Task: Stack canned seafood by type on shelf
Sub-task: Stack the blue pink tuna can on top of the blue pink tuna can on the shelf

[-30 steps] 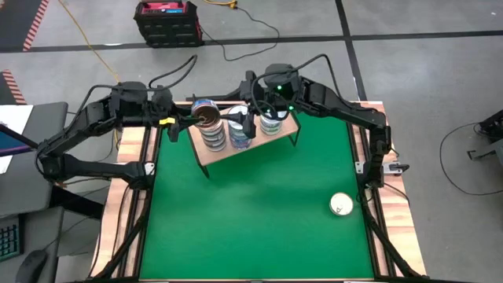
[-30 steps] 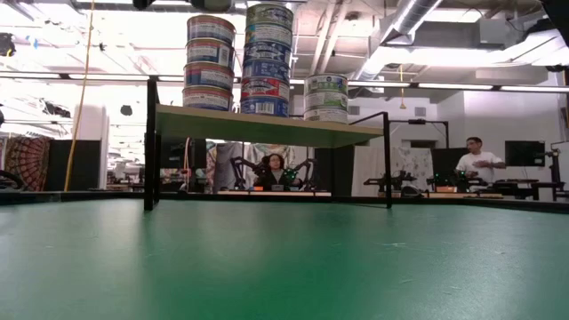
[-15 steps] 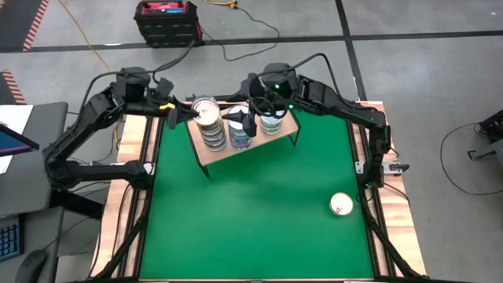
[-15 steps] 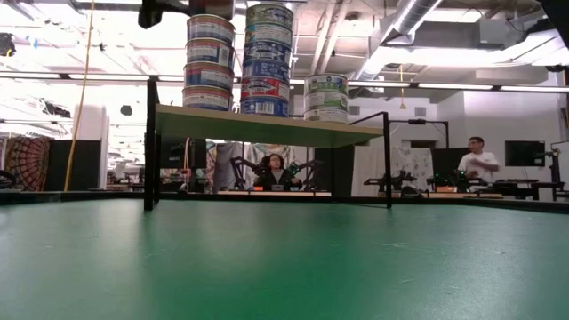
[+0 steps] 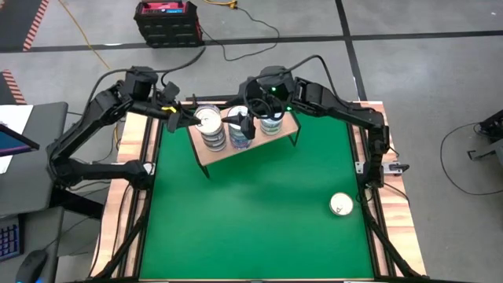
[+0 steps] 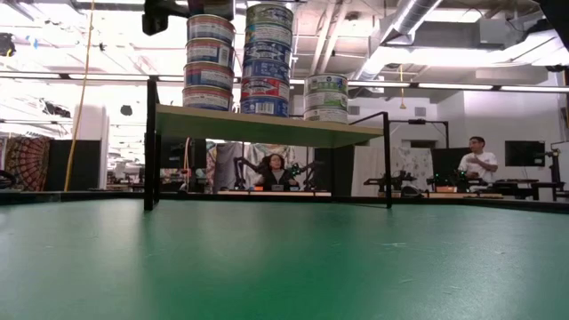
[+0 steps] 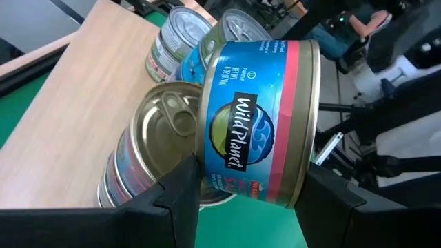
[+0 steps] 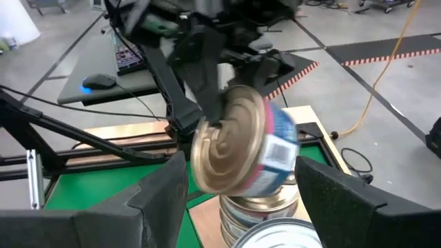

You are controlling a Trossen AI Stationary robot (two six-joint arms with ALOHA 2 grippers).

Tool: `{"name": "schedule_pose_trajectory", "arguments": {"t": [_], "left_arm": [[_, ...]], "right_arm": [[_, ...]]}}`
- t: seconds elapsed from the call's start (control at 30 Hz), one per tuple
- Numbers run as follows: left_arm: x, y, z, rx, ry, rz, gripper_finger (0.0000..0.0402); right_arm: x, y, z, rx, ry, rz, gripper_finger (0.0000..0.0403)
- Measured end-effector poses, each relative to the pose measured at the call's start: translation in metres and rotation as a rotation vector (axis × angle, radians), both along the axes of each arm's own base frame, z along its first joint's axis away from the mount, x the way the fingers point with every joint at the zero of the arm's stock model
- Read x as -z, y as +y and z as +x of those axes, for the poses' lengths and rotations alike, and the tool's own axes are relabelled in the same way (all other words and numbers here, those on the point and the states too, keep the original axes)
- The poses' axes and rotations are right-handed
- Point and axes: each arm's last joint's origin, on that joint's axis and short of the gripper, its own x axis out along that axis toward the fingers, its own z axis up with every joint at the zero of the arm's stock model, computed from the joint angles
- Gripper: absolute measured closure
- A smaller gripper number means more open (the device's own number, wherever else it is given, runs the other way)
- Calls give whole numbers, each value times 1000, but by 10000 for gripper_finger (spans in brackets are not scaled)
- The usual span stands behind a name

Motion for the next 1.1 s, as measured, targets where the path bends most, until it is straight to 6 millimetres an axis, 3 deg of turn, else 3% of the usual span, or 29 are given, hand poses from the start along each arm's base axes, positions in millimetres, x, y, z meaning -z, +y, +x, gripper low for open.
{"name": "schedule_pose_trajectory", "arguments": {"t": [0.47,1.1], "left_arm": [[3,14,-11,5,-25,-109,218],[6,15,-6,31,-3,-61,187]], "right_arm": [[1,5,1,-4,3,22,111],[4,4,3,-3,8,26,111]]}}
